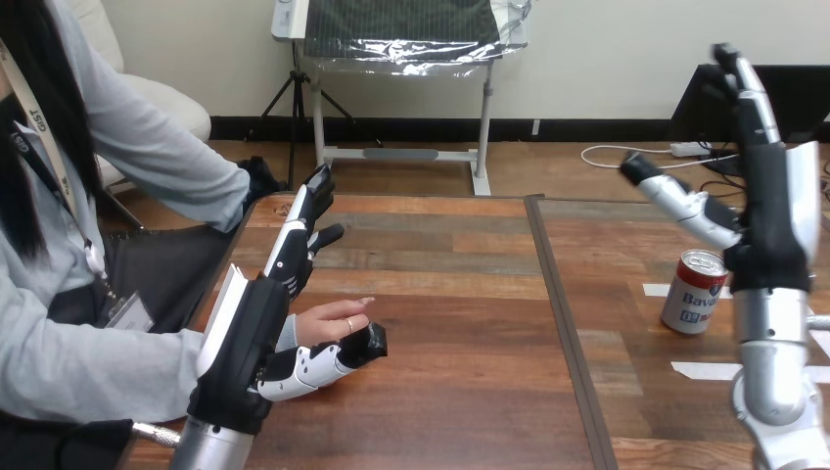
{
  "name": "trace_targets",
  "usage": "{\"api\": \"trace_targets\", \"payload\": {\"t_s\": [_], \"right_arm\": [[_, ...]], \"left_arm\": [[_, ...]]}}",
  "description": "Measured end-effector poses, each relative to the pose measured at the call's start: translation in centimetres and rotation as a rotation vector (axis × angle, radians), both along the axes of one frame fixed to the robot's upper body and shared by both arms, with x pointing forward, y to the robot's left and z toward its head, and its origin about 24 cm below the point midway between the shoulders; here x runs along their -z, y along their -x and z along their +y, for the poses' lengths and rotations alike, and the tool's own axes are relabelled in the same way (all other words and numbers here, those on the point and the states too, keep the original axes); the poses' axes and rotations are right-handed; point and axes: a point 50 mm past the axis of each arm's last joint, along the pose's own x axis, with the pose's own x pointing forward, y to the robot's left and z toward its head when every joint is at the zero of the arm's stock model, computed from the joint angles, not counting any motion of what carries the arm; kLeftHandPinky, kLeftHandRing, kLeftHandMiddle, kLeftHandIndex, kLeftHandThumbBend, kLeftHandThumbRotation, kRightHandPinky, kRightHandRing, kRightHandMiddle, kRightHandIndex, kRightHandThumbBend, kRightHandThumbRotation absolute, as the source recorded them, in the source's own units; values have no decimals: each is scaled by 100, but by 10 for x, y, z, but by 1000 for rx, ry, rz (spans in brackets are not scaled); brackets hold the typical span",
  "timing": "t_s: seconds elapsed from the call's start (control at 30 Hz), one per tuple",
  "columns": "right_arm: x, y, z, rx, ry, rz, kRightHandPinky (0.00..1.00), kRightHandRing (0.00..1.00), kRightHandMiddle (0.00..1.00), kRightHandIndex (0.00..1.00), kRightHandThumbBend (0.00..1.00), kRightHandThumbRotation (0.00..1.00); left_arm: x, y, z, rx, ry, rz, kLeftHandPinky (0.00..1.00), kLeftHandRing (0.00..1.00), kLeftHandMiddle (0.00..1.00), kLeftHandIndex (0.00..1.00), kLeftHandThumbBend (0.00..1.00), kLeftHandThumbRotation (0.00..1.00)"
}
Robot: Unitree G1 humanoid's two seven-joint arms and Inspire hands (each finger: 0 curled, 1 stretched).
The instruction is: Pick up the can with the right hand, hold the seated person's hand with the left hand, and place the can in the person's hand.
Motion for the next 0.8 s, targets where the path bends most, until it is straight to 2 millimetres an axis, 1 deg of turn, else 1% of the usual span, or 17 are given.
{"api": "trace_targets", "payload": {"t_s": [0.3,0.47,0.8], "right_arm": [[0,-5,-13,67,8,51,99,92,89,96,100,55],[3,-7,-17,104,3,87,95,92,89,95,100,55],[13,-9,-25,158,0,184,94,94,90,96,100,55]], "left_arm": [[0,0,0,-1,0,0,87,97,100,100,100,67],[0,0,0,0,0,0,87,97,100,99,100,66],[0,0,0,-1,0,0,87,97,100,99,100,64]]}}
